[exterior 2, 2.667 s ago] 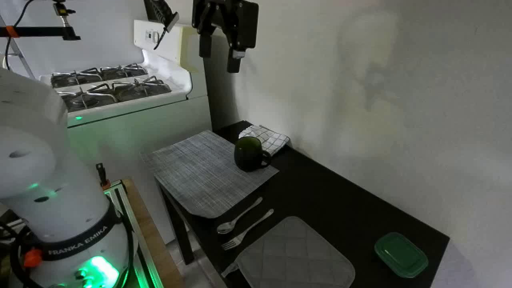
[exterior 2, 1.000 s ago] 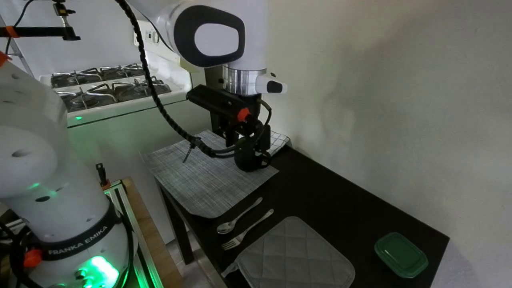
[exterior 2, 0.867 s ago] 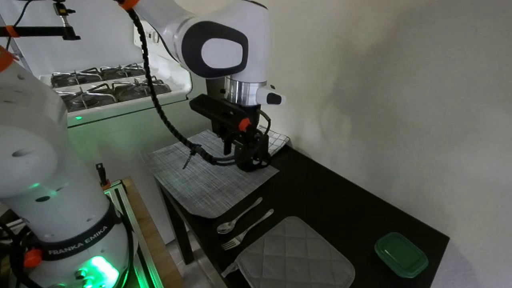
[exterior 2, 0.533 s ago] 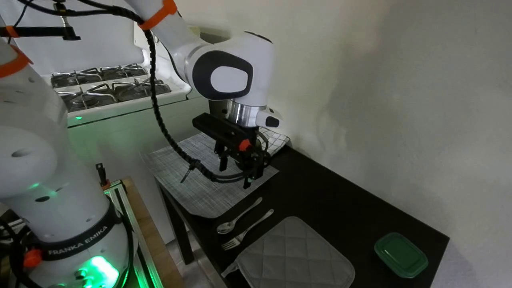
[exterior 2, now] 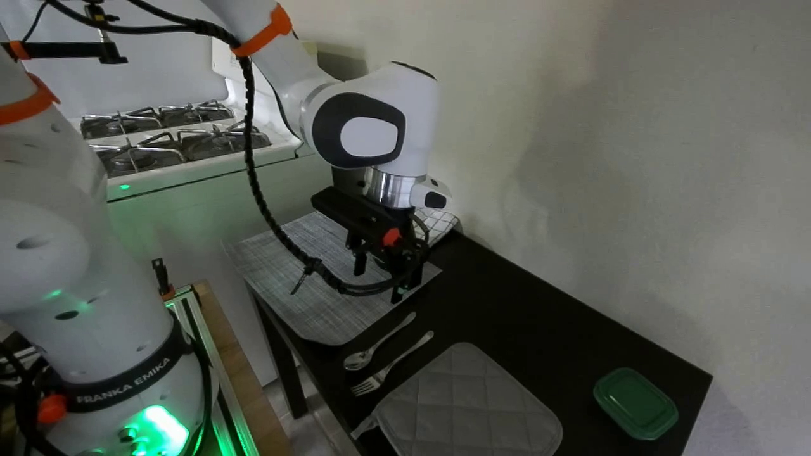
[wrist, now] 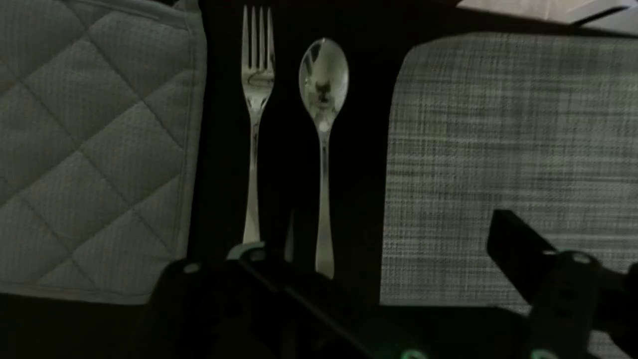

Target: Put the silver spoon in the black mug.

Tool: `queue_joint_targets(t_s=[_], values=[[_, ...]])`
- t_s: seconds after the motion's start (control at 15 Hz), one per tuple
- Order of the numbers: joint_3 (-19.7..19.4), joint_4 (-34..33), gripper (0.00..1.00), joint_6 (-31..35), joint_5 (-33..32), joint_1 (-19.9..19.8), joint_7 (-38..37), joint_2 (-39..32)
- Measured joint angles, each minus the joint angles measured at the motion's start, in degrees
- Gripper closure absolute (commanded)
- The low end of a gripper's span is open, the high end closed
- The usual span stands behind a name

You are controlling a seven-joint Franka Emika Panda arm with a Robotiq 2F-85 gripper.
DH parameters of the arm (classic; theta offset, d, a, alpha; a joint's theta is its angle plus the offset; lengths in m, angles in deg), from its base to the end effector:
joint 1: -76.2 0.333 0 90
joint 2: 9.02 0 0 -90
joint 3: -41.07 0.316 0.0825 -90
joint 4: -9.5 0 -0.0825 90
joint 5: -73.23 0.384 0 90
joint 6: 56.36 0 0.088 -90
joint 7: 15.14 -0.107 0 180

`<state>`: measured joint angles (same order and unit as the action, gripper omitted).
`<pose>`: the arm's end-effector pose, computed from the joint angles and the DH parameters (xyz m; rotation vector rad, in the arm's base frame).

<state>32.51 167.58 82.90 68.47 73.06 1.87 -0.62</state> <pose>0.3604 -0.0724 0.2461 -3.0987 -0.2549 0.2861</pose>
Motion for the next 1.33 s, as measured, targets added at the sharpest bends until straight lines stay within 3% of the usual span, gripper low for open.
queue_joint_targets(t_s=[0.27,0.47,0.73,0.87,0.93,1.0,1.07,1.13,1.27,1.33], values=[[0.1,0.1,0.0,14.1,-0.1,-0.3,-2.4,-5.4],[0.5,0.1,0.0,20.8,-0.1,-0.3,-4.0,-10.5],[0.8,0.1,0.27,25.3,-1.5,-0.3,-7.0,-15.6],[0.7,0.0,0.3,26.4,-2.8,-0.3,-8.6,-17.2],[0.6,0.0,0.13,26.8,-3.4,-0.3,-9.3,-17.8],[0.4,0.0,0.09,27.1,-4.0,-0.2,-9.9,-18.3],[0.2,0.0,0.23,27.3,-4.6,-0.2,-10.5,-18.7],[0.0,0.0,0.48,27.4,-5.2,0.0,-11.0,-19.1],[-0.6,-0.1,0.49,27.4,-6.2,0.3,-11.8,-19.6],[-0.9,-0.2,0.56,27.4,-6.7,0.5,-12.1,-19.8]])
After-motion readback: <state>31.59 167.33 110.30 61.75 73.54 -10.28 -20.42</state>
